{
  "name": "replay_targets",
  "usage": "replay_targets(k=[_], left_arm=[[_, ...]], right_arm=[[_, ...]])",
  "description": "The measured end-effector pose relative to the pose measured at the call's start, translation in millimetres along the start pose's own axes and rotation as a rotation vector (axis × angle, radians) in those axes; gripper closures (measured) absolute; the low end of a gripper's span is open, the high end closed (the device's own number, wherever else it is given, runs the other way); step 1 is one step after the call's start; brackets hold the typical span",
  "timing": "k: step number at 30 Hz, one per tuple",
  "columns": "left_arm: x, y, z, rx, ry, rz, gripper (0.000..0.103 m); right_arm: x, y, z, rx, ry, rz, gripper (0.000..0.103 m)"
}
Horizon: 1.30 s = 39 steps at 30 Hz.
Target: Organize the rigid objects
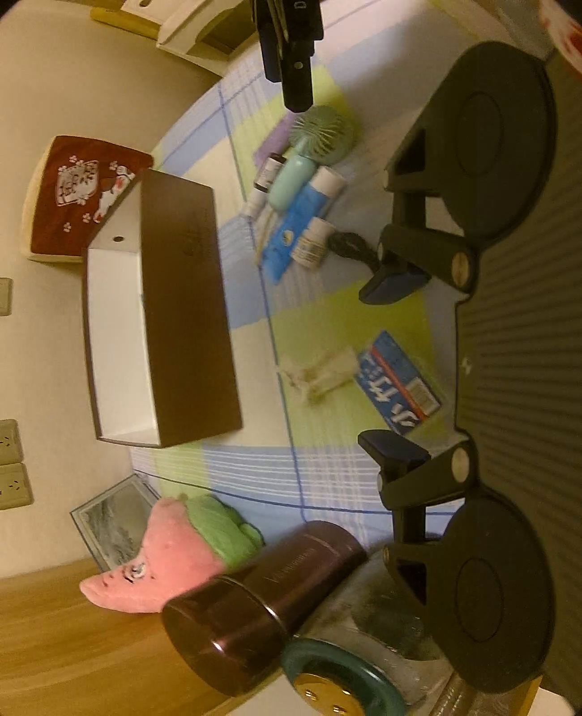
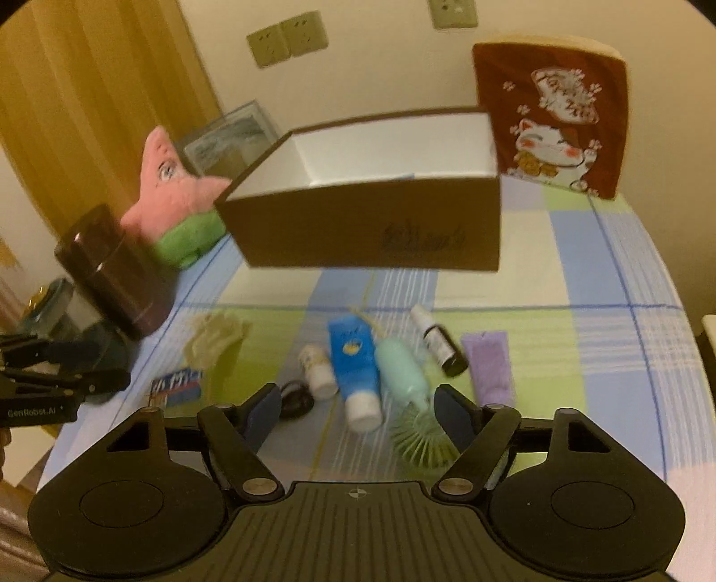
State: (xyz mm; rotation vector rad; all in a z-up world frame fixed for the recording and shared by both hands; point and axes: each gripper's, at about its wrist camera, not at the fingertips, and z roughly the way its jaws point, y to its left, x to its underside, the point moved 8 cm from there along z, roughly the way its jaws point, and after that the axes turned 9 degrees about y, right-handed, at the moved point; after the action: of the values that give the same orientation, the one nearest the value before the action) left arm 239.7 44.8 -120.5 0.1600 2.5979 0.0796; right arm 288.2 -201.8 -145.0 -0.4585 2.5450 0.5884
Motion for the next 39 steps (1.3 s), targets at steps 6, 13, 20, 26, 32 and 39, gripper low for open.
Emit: replay_targets(k=[6,13,20,26,32,39], left_arm=[[16.6,7.4,10.1,-0.005,0.039,0.006,0.044],[25.7,10.5,26.0,0.005,0.062,0.025,0.044],[27.8,15.8,43.0,-0.004,0.056,0.077,0.043],[27.1,20.2,59.7,0.007,0.065,0.12,0.043],[26.0,21.4,74.2,0.015,0.078,0.165,0.043],[23.9,25.4,84.9,0.039,0.071,0.209,0.036]], right_arm=[[11.9,16.8,14.6,-0.012,0.045,-0.024,0.03],[17.7,33.0,36.4,-0.012,0.092,-0.049,0.031],[17.1,51.6,63.0,-0.038,0.143,-0.025,0.031],[15.3,63.0,84.0,-0.05,0.174,0.012,0.033],[16.2,70.8,103.3,-0.051,0.206,0.053,0.04],[13.3,77.7,120.4,-0.046,0.216,0.098,0.044]])
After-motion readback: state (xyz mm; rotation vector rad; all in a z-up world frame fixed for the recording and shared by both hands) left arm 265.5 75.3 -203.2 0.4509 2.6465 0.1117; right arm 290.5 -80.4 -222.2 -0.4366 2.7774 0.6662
